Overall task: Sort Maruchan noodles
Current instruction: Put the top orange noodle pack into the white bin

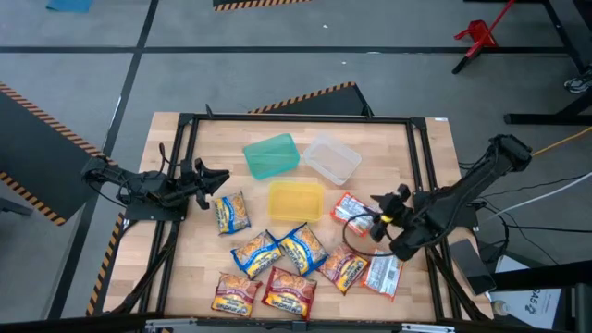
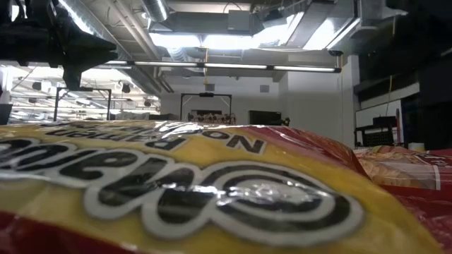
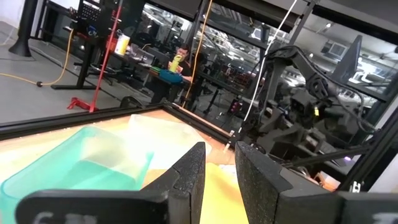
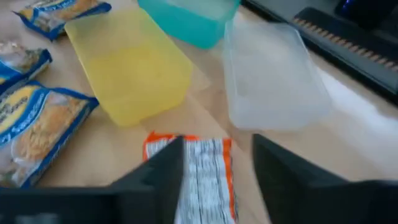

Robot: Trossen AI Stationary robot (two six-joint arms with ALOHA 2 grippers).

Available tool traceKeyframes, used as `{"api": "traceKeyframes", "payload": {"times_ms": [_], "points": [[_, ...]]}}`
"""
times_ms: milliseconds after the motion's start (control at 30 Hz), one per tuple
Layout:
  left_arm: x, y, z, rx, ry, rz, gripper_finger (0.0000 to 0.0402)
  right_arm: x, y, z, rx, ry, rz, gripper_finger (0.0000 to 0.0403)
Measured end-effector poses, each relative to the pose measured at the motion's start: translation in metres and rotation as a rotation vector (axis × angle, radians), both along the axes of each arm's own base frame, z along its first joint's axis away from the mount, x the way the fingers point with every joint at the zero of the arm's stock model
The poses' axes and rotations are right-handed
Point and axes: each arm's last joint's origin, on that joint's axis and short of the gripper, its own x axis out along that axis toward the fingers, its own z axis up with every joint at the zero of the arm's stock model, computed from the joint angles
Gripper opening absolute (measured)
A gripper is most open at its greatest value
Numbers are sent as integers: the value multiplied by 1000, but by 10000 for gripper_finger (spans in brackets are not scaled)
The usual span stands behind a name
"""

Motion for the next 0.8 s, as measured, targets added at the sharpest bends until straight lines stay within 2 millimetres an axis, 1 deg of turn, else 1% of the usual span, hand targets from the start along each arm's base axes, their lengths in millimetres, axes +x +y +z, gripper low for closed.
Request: {"api": "traceKeyframes", "payload": {"times_ms": [67, 133, 200, 300, 400, 533, 667, 733, 800], "points": [[0, 0, 0, 0, 1, 1, 82, -6, -3, -10, 26, 2, -12, 241], [0, 0, 0, 0, 1, 1, 82, -6, -4, -29, 56, -37, -20, 279], [0, 0, 0, 0, 2, 1, 82, -4, -4, -52, 76, -89, -5, 306], [0, 0, 0, 1, 4, 1, 82, 1, -5, -82, 106, -141, 27, 327], [0, 0, -1, 2, 7, 2, 82, 4, -6, -101, 114, -152, 52, 331], [0, 0, -1, 2, 15, 17, 82, 5, -5, -117, 58, -84, 65, 328], [0, 1, -2, 4, 25, 30, 82, 7, -4, -131, 8, -58, 30, 322], [0, 1, -2, 3, 26, 31, 82, 7, -4, -137, -5, -71, -3, 313], [0, 1, -2, -1, 24, 30, 82, 8, -4, -140, -13, -79, -23, 293]]}}
